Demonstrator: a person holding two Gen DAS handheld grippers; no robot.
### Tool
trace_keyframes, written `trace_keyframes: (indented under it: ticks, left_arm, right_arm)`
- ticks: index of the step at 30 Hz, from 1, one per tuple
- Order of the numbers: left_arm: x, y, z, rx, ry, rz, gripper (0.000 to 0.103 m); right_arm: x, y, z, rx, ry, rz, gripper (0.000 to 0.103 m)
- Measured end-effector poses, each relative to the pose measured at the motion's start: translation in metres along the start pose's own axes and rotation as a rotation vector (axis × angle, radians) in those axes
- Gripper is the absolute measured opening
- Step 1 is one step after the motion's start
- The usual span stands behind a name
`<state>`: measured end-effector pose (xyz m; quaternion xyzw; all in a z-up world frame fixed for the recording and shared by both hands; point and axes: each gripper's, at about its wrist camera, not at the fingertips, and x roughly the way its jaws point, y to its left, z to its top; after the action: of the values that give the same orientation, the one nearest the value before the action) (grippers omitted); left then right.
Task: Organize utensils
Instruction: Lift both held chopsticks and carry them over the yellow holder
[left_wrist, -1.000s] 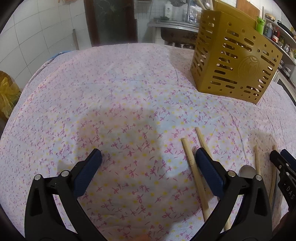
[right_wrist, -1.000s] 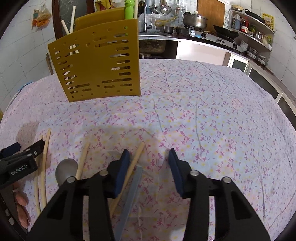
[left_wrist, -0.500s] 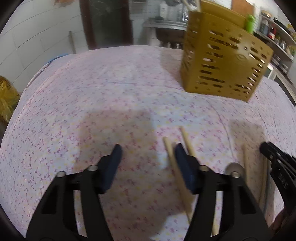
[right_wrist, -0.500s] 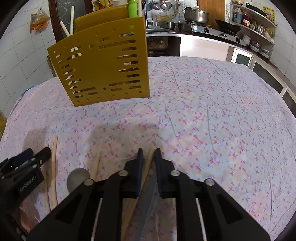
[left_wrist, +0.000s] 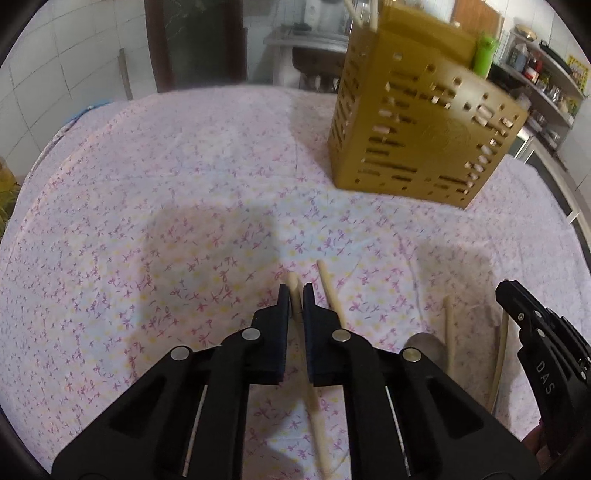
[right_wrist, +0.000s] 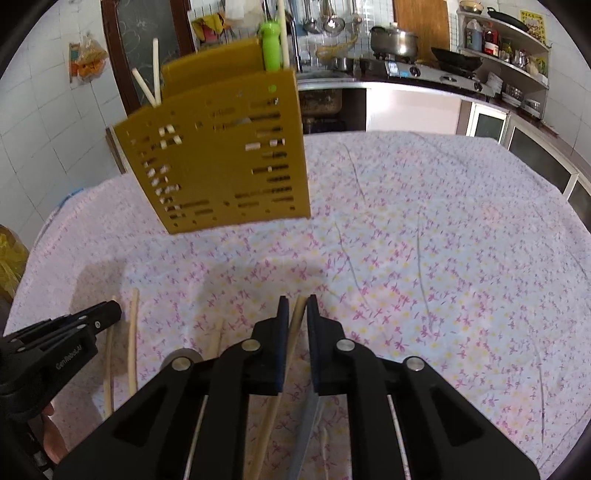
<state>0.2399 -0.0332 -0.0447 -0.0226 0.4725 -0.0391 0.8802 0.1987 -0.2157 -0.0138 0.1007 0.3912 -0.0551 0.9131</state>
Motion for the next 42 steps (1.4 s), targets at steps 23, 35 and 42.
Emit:
trace_keyframes:
  ticks: [23,35,42]
  left_arm:
    - [-0.14,-0.005,-0.029,0.066,-0.452,-0.012,0.005]
    - [-0.157,0.006,-0.042,0.061,-0.506,-0.005,0.005]
    - [-0.169,0.003,-0.04,0.088,-0.541,-0.009,0.004]
  right_arm:
    - [-0.121,0.007,-0.003,-0.03,-0.403,0.073,0.007]
    - [-0.141,0.011,-0.012,-0.044,-0.477,0.104,0.007]
    - [-0.151,0.012,0.001,-0.053,-0.511,0.119,0.006]
